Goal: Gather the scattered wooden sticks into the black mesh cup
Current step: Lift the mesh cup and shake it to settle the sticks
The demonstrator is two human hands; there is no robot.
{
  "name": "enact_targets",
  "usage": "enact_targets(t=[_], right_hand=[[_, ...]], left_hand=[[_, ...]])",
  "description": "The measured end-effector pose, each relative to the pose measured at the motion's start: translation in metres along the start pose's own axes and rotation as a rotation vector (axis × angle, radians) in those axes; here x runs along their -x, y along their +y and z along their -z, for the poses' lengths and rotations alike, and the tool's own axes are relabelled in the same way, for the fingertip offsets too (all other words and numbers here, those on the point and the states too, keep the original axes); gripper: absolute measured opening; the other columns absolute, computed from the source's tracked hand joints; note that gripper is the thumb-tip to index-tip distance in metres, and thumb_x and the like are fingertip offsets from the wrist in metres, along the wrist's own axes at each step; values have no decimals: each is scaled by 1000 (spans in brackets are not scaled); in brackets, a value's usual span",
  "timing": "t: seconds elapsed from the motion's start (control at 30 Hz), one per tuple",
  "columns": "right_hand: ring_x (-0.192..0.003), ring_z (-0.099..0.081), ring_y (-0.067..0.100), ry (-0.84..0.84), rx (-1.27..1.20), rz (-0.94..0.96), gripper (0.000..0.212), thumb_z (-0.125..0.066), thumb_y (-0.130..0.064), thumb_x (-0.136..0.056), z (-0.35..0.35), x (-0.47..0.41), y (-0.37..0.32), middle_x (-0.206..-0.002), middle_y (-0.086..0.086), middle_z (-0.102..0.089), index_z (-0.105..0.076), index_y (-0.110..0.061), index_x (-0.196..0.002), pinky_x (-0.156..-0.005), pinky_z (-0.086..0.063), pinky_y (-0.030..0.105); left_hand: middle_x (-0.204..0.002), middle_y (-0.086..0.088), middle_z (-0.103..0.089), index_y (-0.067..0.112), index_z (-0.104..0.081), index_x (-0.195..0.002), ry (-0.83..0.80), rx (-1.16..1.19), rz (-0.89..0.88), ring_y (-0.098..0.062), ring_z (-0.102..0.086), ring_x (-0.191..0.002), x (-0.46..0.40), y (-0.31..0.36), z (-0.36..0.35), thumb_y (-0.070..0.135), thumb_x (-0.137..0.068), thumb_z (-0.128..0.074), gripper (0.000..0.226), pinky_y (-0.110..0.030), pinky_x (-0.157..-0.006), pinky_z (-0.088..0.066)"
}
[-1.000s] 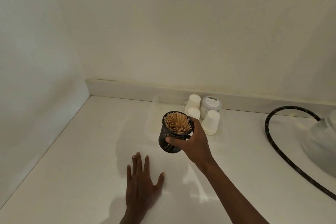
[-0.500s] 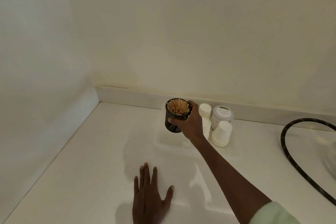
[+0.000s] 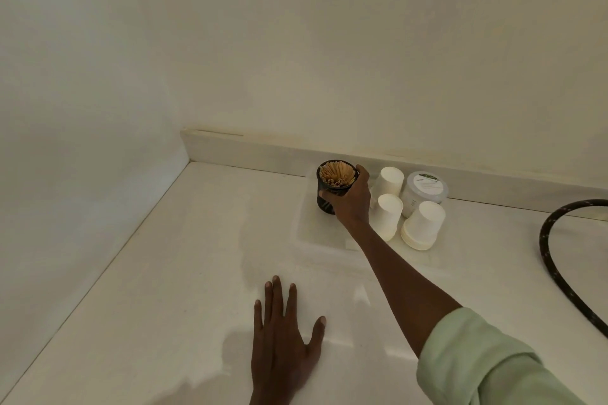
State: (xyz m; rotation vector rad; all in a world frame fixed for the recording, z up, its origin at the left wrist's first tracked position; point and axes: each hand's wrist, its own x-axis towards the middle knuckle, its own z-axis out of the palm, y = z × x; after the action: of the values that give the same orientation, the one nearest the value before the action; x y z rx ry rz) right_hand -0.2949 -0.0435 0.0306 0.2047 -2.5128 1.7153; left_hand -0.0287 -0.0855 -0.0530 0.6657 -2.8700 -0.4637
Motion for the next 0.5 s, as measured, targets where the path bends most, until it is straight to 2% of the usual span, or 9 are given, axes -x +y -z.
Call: enact_targets(t=[0.23,0.37,0.5], right_hand=[[-126,-50,27,24,15,-32,105,-90,-22,-63,-7,-8,14,-139,9,-49,-26,-11,-146,-104,-46,37],[-125,-51,26,36,0,-50,105,-90,-25,-62,-10,-10,18,-137,8,-50,-27,-11,-145,-95,-41,24],[-123,-52,25,44,1,-46,103,-91,-25,-61,-13,-15,19,-135,8,-51,-30,-10,-143,-94,-42,24]], left_hand=[[-163,0,8,24,-18,-155,8,12,3,-13,14,-149,2,1,3,78,-85,-17,88,-37,-122,2],[-163,1,10,26,-15,-155,-4,-4,9,-12,16,-149,1,1,3,80,-84,-15,89,-37,-122,6],[-163,1,8,25,-16,-155,-6,-7,13,-13,14,-149,0,1,1,81,-84,-16,90,-39,-122,2]])
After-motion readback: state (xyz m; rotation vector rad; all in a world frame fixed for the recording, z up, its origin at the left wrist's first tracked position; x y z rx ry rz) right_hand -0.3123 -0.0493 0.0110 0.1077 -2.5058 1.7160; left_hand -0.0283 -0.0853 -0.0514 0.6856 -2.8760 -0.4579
